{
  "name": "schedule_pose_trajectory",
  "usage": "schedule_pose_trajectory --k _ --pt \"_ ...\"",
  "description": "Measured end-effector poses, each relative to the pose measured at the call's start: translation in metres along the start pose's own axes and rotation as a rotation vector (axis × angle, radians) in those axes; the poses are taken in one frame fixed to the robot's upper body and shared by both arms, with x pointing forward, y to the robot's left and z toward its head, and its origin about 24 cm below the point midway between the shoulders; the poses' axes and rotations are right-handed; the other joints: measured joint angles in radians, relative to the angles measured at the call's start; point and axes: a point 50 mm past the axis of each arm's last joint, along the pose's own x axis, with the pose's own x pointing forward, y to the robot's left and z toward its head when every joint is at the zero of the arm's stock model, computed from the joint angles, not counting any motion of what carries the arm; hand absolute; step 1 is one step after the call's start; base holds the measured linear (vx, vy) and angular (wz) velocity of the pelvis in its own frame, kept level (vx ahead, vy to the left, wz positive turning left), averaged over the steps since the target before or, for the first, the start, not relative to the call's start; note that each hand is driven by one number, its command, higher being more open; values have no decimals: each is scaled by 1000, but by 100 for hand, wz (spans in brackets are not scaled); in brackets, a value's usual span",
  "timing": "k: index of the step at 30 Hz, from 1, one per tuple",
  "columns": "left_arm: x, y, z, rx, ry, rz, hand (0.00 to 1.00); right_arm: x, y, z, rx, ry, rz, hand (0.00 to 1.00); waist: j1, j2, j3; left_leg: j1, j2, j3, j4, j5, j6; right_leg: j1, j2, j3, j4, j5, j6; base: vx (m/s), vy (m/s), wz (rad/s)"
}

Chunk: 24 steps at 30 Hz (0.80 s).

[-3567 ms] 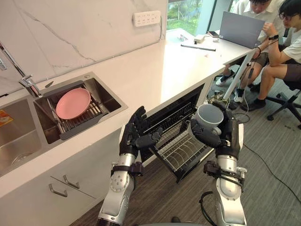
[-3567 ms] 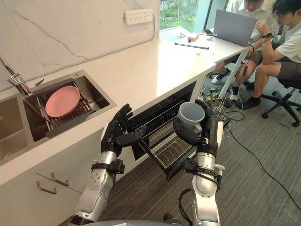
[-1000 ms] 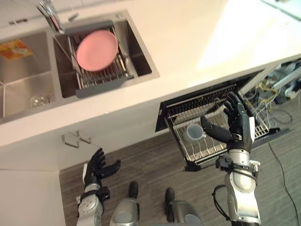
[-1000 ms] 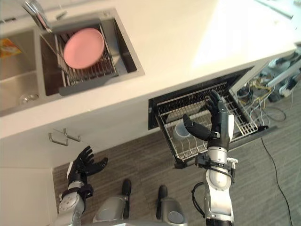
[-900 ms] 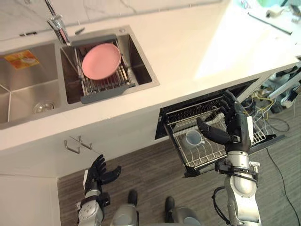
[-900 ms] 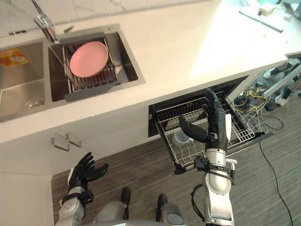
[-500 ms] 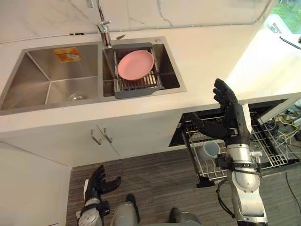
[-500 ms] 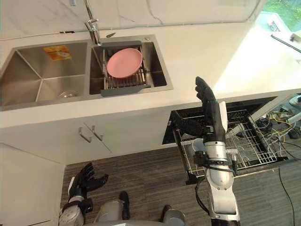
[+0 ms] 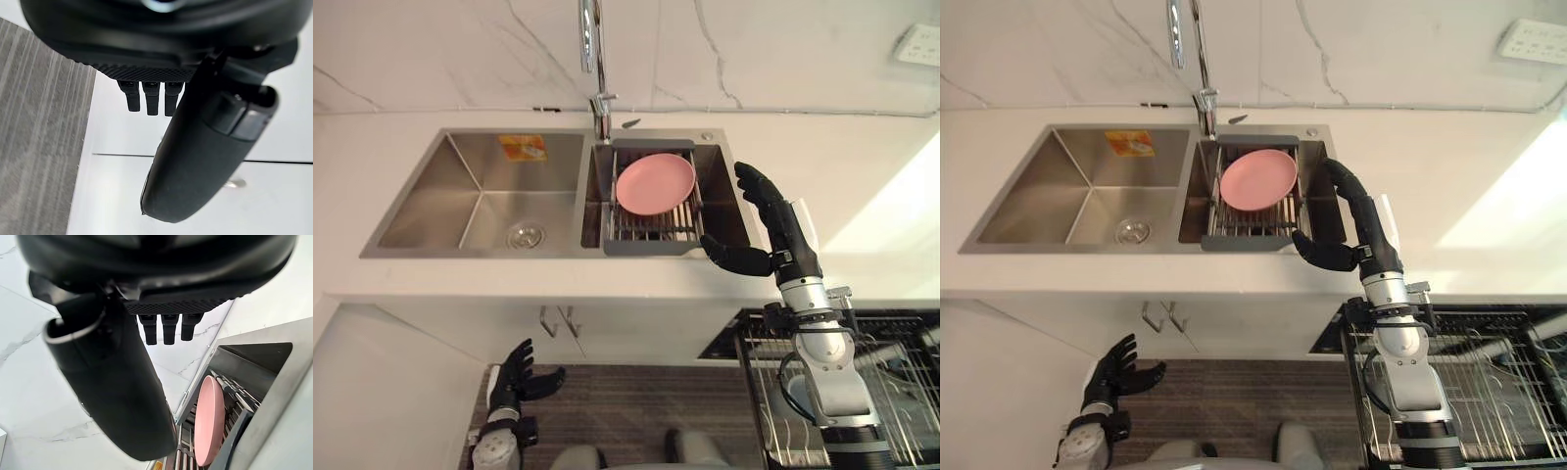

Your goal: Walk over to the sink, pick up the cup, carry it to the dishwasher, place the cup inside the dishwasher, then close the dishwasher door

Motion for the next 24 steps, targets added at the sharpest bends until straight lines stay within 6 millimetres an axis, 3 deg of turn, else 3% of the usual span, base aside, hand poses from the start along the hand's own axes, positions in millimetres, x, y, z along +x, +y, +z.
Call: schedule_pose_trajectory --k 1,3,4,5,6,7,9,14,19,20,24 --pt "0 0 -1 0 2 -2 90 -1 0 0 0 3 2 90 0 0 1 -13 11 6 56 1 -1 24 6 -6 -18 1 -2 196 -68 27" --pt "-2 -3 -4 -7 13 -14 90 0 0 5 -2 -22 2 90 9 -4 16 -87 37 48 272 36 -46 111 -3 -7 -69 2 -7 174 17 7" --pt "-3 -4 -5 -9 16 -17 90 0 -1 7 -3 -33 1 90 10 -5 17 -96 34 48 264 11 -42 117 -8 -2 -72 2 -7 140 83 -5" --pt "-3 -6 -5 -12 16 -21 90 1 -2 10 -4 -54 -6 90 9 0 19 -115 32 36 182 -8 -40 119 -15 4 -72 2 -6 119 127 -10" --pt "-3 -7 -4 -15 14 -24 90 1 -4 11 -8 -59 -12 90 8 20 22 -110 30 14 23 47 -40 119 -11 8 -67 -1 0 116 155 -11" --pt "-2 -6 -4 -14 13 -23 90 1 -4 10 -5 -55 -17 90 9 20 26 -99 26 10 -6 74 -6 123 -17 20 -62 -7 11 107 168 -12" --pt "-1 -1 -3 5 12 -18 90 -2 -3 9 -15 -45 -10 90 2 -12 29 -66 -28 19 -74 115 16 124 -51 65 -91 -12 16 100 159 9" --pt "-2 2 -3 22 11 -15 90 -3 -2 7 -92 -39 21 90 3 -12 30 -56 -60 28 -122 129 39 145 -79 93 -166 7 44 58 70 2" --pt "-4 2 -6 48 18 -20 90 -7 -1 3 -130 -17 33 90 -5 -14 30 -19 -66 31 -208 165 40 140 -76 114 -177 18 38 29 -33 -11" --pt "-3 7 -3 86 8 -22 90 -15 3 -15 -175 80 53 90 -19 -68 -3 43 -68 17 -476 329 38 86 -66 135 -215 91 40 0 0 0" --pt "-3 7 -3 86 9 -22 90 -15 3 -15 -175 80 53 90 -20 -68 -3 45 -68 18 -477 329 38 87 -66 136 -215 91 40 0 0 -1"
